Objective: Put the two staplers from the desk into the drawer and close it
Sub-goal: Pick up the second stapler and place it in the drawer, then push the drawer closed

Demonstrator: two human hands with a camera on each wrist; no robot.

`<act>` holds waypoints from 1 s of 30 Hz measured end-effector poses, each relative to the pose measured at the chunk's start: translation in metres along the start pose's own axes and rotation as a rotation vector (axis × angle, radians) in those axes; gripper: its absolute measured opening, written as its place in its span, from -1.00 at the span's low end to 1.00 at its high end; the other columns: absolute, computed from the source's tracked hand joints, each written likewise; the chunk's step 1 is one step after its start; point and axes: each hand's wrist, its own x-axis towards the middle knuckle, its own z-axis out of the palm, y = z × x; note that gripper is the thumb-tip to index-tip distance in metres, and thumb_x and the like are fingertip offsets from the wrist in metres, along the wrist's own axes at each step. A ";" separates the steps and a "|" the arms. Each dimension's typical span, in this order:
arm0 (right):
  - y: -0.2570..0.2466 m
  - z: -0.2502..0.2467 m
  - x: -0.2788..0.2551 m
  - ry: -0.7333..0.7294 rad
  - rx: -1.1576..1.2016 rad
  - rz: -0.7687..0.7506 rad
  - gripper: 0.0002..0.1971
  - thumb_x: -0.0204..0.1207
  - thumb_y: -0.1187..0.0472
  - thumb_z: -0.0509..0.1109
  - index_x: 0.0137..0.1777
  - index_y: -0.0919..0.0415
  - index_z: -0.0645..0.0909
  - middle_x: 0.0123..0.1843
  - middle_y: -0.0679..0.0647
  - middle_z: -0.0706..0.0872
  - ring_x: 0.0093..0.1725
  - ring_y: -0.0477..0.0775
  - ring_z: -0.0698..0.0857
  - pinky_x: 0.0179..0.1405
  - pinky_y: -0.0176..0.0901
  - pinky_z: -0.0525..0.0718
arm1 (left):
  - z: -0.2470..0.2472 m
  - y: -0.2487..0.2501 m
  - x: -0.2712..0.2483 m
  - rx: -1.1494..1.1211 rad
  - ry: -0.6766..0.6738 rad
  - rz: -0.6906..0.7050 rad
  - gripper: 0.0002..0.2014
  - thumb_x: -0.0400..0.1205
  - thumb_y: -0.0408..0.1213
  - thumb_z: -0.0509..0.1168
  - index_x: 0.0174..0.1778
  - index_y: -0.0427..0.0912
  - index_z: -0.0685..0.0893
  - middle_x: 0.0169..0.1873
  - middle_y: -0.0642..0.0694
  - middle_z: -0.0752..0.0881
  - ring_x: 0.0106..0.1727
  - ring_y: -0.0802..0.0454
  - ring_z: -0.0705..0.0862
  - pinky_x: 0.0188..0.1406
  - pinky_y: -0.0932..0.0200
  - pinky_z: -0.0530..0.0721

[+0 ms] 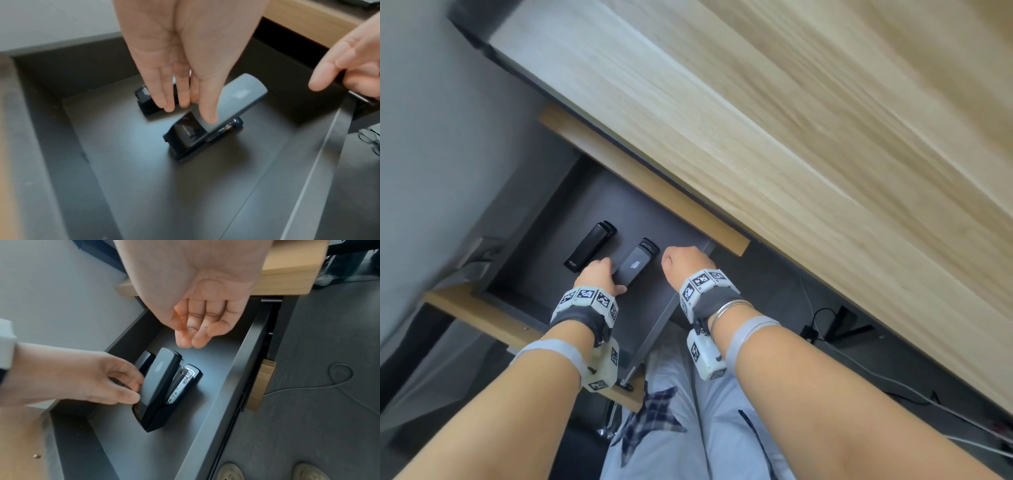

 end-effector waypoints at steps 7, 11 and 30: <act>-0.011 -0.010 -0.031 0.063 0.030 -0.022 -0.65 0.66 0.34 0.05 0.17 0.20 0.67 0.11 0.24 0.77 -0.15 0.22 0.59 -0.20 -0.14 0.49 | -0.021 -0.052 -0.053 0.012 0.082 -0.159 -0.67 0.59 -0.28 0.32 0.27 -0.27 0.58 0.24 -0.28 0.64 0.28 -0.23 0.62 0.23 0.00 0.58; -0.018 -0.011 -0.045 0.072 0.025 -0.037 -0.65 0.64 0.35 0.05 0.14 0.21 0.68 0.11 0.24 0.79 -0.17 0.23 0.61 -0.22 -0.14 0.51 | -0.025 -0.077 -0.081 0.061 0.035 -0.265 -0.73 0.62 -0.26 0.27 0.17 -0.32 0.65 0.11 -0.29 0.73 0.10 -0.23 0.70 0.03 0.05 0.65; -0.007 0.000 -0.051 0.068 -0.037 -0.034 -0.65 0.66 0.34 0.02 0.15 0.22 0.66 0.01 0.23 0.72 -0.16 0.25 0.57 -0.19 -0.13 0.48 | -0.005 -0.080 -0.104 0.079 -0.104 -0.386 -0.73 0.62 -0.27 0.29 0.10 -0.39 0.73 -0.22 -0.18 0.66 -0.18 -0.13 0.62 0.05 0.12 0.69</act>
